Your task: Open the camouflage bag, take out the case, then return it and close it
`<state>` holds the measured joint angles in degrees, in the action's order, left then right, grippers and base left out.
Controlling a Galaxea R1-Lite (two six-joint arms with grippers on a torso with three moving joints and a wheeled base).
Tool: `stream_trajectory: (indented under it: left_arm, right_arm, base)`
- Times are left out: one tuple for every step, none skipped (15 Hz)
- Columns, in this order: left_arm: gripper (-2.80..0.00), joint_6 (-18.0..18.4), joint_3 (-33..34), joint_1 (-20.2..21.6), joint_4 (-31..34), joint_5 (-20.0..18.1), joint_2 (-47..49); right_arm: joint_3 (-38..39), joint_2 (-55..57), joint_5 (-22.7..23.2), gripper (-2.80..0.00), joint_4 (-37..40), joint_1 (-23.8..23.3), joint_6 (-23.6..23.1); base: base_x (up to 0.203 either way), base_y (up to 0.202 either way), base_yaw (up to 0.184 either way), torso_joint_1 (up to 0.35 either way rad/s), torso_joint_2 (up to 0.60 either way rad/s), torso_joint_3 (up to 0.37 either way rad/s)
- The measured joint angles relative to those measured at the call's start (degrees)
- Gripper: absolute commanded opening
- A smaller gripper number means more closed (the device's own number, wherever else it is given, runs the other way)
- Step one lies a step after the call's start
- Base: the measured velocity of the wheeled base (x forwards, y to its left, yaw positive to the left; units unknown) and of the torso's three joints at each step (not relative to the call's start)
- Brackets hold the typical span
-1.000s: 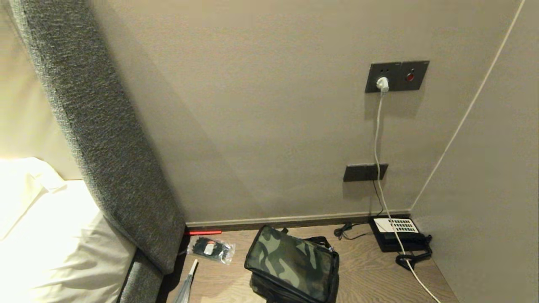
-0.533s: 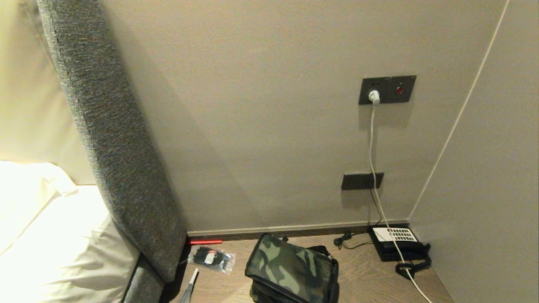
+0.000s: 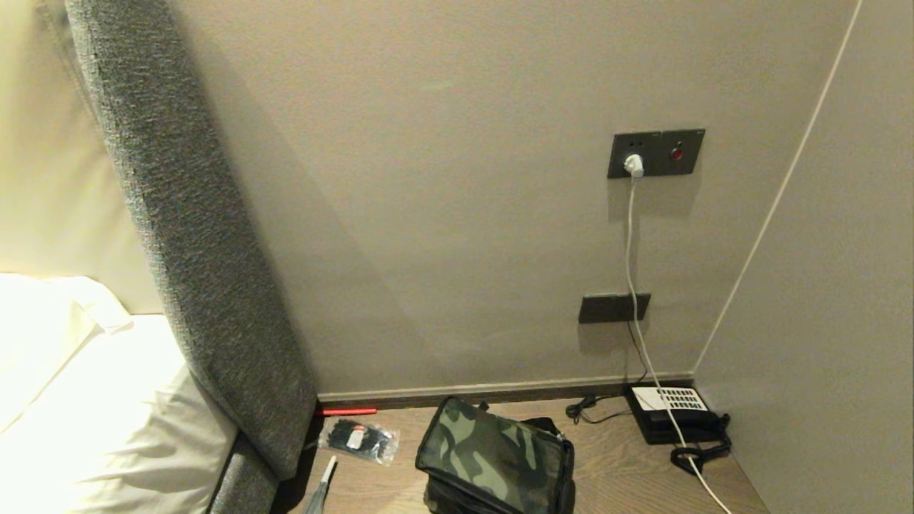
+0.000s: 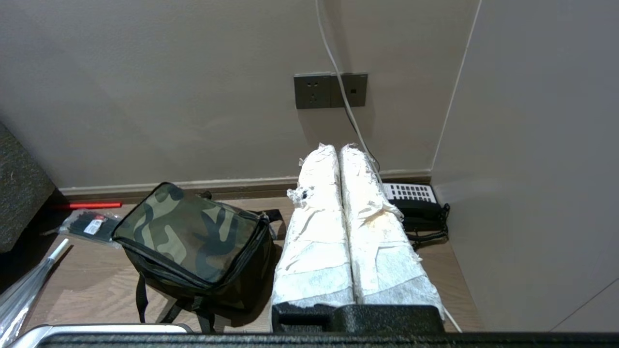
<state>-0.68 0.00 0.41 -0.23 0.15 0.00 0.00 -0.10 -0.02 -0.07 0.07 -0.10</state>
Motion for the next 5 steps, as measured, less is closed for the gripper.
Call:
stream_trajectory:
  left_arm:
    - [-2.80,0.0,0.0,0.0,0.0,0.0,0.0]
    - [-2.80,0.0,0.0,0.0,0.0,0.0,0.0]
    - [-2.80,0.0,0.0,0.0,0.0,0.0,0.0]
    - [-2.80,0.0,0.0,0.0,0.0,0.0,0.0]
    - [-2.80,0.0,0.0,0.0,0.0,0.0,0.0]
  right_arm:
    - [0.0,0.0,0.0,-2.80,0.0,0.0,0.0]
    - [0.0,0.0,-0.1,-2.80,0.0,0.0,0.0]
    - [0.0,0.0,-0.1,-2.80,0.0,0.0,0.1]
    - [0.0,0.0,0.0,-2.80,0.0,0.0,0.1]
    - [0.0,0.0,0.0,-2.80,0.0,0.0,0.1]
  base:
    - [0.000,0.000,0.000,0.000,0.00,0.000]
    - [0.000,0.000,0.000,0.000,0.00,0.000]
    - [0.000,0.000,0.000,0.000,0.00,0.000]
    - [0.000,0.000,0.000,0.000,0.00,0.000]
    - [0.000,0.000,0.000,0.000,0.00,0.000]
